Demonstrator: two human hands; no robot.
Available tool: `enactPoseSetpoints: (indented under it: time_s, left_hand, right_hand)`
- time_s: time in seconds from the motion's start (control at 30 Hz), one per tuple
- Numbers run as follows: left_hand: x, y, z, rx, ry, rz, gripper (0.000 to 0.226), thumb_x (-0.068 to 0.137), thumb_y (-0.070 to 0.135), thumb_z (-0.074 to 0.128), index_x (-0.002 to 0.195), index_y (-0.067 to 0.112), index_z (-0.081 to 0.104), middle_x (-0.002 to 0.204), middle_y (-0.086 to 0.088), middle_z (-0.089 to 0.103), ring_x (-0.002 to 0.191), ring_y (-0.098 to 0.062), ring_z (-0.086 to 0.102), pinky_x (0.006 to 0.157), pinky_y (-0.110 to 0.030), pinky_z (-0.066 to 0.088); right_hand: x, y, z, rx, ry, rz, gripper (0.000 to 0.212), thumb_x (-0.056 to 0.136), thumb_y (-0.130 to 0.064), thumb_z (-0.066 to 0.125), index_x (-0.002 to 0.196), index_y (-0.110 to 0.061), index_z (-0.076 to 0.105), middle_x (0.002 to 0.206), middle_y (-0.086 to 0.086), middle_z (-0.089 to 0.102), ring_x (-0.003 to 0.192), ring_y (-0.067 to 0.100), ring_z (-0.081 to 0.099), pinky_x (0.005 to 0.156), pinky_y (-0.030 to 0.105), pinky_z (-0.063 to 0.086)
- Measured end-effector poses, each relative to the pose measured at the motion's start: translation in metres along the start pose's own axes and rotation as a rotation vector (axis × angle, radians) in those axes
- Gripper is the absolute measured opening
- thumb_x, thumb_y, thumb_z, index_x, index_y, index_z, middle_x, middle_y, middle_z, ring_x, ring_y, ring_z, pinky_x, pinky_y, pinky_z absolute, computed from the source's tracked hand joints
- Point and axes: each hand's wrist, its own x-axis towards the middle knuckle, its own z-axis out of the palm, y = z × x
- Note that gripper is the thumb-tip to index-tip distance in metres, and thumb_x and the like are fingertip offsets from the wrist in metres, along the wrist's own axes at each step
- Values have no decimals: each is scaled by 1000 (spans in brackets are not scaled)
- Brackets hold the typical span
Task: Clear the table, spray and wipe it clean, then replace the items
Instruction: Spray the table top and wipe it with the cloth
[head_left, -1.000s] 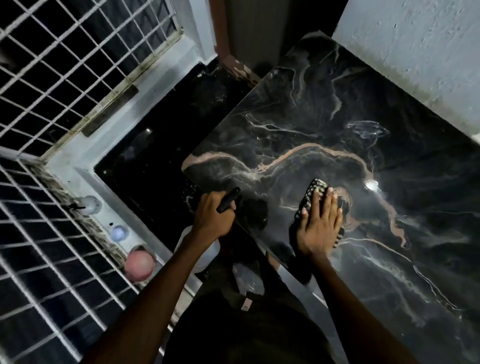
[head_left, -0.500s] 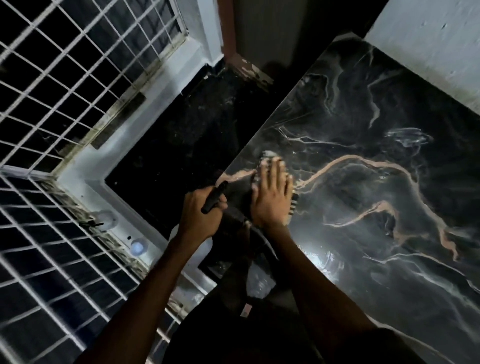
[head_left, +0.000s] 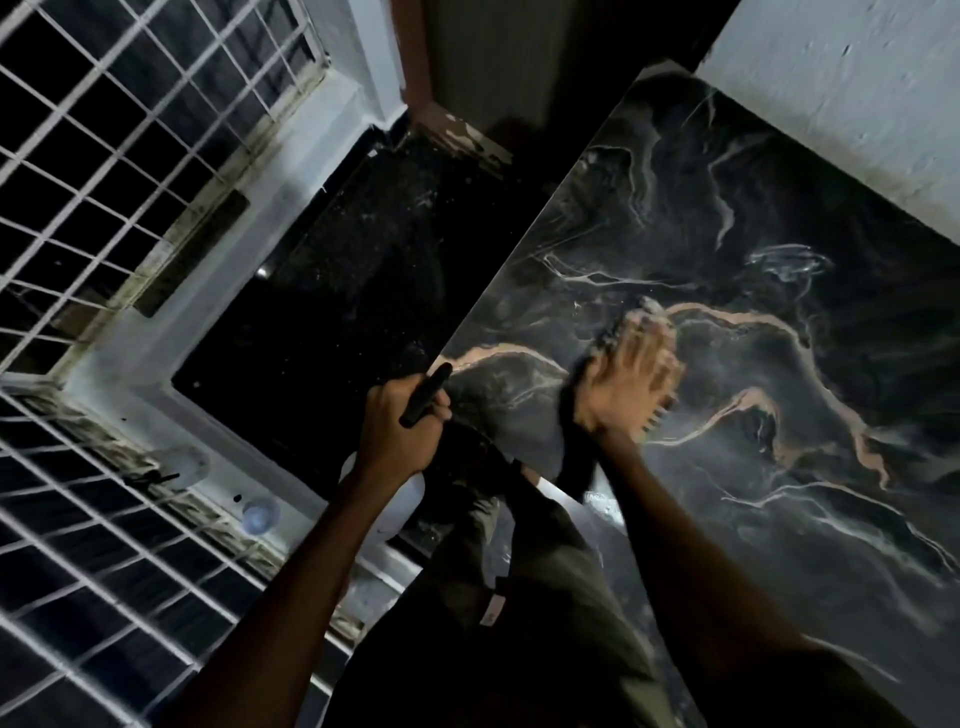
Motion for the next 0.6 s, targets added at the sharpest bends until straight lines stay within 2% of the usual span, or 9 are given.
enactPoseSetpoints:
  time_s: [0.1,0.17,0.23,0.3,0.4,0.47,0.53,0.6]
  left_hand:
    - [1,2,-1,25,-6,6,29,77,13,64,70,41,68,66,29,68,56,0,66,57,-44,63]
    - [3,2,-2,41,-14,11,27,78,15,67,69,41,66,65,29,67,56,-2,65,57,-45,63]
    - [8,3,-6,33,-19,35,15,77,16,68,77,31,67,65,27,67,58,-12,68,57,-43,62]
    - [14,2,-8,15,-14,48,18,75,11,67,81,28,67,66,28,68,58,-11,67,58,-41,62]
    - [21,2,-11,-27,-16,34,20,73,8,63,78,26,68,66,25,70,55,-1,65,56,-35,61]
    - [25,3,-12,-43,-23,36,16,71,11,61,77,24,68,67,24,70,53,2,64,55,-28,56]
    - [30,5,-12,-41,-34,40,13,70,13,61,76,23,67,65,23,69,52,3,63,54,-26,55]
    - [35,8,-11,-24,-50,56,10,70,14,61,72,22,66,59,19,67,50,2,62,55,-27,55]
  right_hand:
    - [-35,-75,25,-90,-41,-420,69,103,-45,26,165,-22,9,173,6,-2,160,24,-5,128,54,-4]
    - [-67,-95,38,-105,-99,-646,69,103,-44,35,165,-22,14,173,5,3,160,24,-2,129,53,-1]
    - [-81,-79,44,-74,-129,-787,68,102,-41,41,164,-23,19,173,3,9,161,21,1,129,53,5]
    - [-82,-38,39,-99,-163,-845,67,104,-42,39,165,-26,15,173,0,9,160,19,3,128,53,9]
    - [-55,44,13,-176,-157,-741,66,103,-47,29,164,-28,14,173,0,7,160,21,9,127,54,14]
    - [-12,78,-10,-159,-130,-517,66,103,-49,21,165,-27,14,173,1,6,160,22,5,127,55,13]
    - [34,72,-25,-88,-77,-223,69,101,-51,16,165,-26,12,173,1,4,160,22,0,127,54,9]
    - [68,29,-29,-9,-20,0,71,99,-51,15,165,-24,10,174,4,3,160,24,-2,127,54,6]
